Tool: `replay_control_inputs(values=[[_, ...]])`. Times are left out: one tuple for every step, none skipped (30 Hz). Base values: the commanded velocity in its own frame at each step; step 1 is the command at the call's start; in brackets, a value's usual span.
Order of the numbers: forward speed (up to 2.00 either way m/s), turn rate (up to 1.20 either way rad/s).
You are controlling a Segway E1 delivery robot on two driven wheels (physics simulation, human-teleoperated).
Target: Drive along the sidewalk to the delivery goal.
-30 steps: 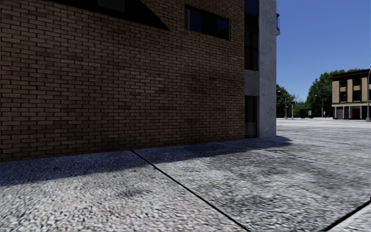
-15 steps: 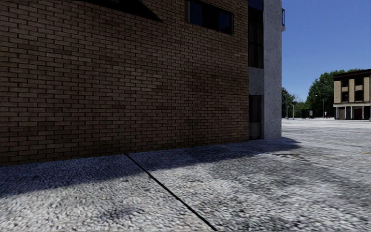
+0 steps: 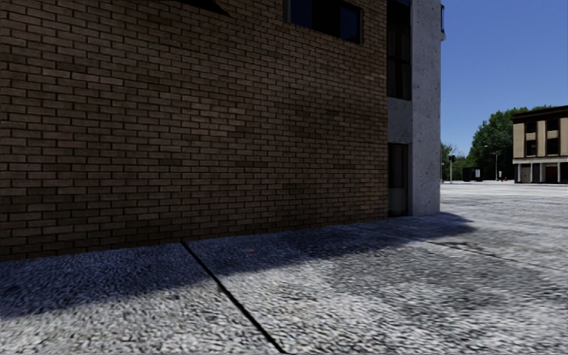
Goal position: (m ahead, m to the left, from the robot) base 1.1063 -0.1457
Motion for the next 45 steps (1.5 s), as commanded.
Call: replay_control_inputs(values=[[0.83,0.00],[0.94,0.00],[1.03,0.00],[1.03,0.00],[1.06,0.00],[1.06,0.00],[1.06,0.00],[1.06,0.00],[1.06,0.00],[1.01,0.00],[1.01,0.00],[0.94,0.00],[0.85,0.00],[0.85,0.00],[0.66,0.00],[0.00,0.00],[0.00,0.00],[0.00,0.00],[0.00,0.00],[0.00,0.00],[0.00,0.00],[0.00,0.00],[0.00,0.00],[0.00,0.00],[0.00,0.00],[0.00,0.00],[0.00,0.00],[0.00,0.00],[0.00,0.00],[0.00,0.00],[0.00,0.00],[0.00,0.00],[0.00,0.00],[0.00,0.00],[0.00,0.00],[0.00,0.00],[0.00,0.00],[0.00,0.00],[0.00,0.00],[0.00,0.00],[0.00,0.00],[0.00,0.00],[0.00,0.00],[0.00,0.00],[0.00,0.00]])
